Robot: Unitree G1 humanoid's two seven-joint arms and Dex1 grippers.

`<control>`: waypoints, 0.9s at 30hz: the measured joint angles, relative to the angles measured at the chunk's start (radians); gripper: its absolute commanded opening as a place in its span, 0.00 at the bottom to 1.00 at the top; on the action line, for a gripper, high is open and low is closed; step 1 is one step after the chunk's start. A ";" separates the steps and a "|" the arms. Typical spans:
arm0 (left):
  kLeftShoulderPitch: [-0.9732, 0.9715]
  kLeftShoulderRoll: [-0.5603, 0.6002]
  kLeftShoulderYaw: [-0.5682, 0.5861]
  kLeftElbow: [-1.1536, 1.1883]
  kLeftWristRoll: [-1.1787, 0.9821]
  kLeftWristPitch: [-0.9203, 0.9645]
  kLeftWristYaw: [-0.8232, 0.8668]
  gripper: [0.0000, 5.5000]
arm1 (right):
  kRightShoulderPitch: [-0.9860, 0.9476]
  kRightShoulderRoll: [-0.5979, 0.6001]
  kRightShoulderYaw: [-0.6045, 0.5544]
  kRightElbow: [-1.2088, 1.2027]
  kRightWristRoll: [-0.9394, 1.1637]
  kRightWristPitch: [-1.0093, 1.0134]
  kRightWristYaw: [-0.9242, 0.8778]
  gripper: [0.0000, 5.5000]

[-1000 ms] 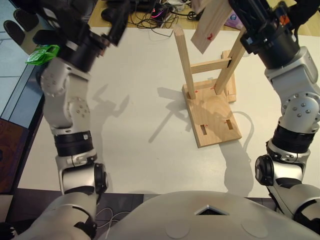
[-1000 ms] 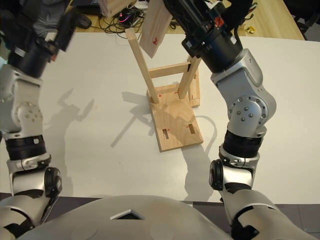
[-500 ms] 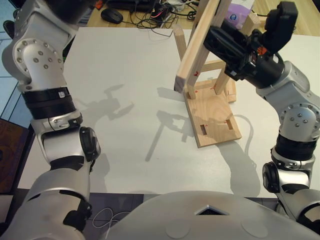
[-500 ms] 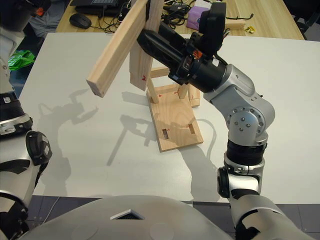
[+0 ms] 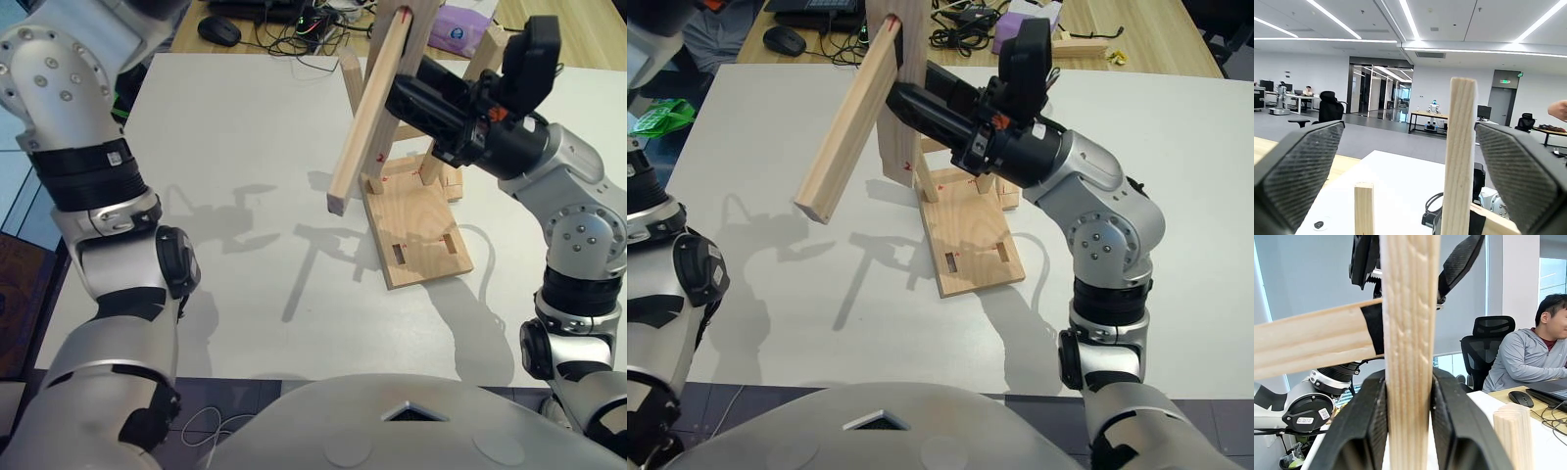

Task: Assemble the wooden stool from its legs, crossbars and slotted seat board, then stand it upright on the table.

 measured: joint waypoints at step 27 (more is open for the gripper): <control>-0.040 -0.010 -0.084 -0.110 -0.009 0.079 -0.087 0.65 | 0.025 -0.046 0.067 0.012 -0.050 -0.010 0.087 0.19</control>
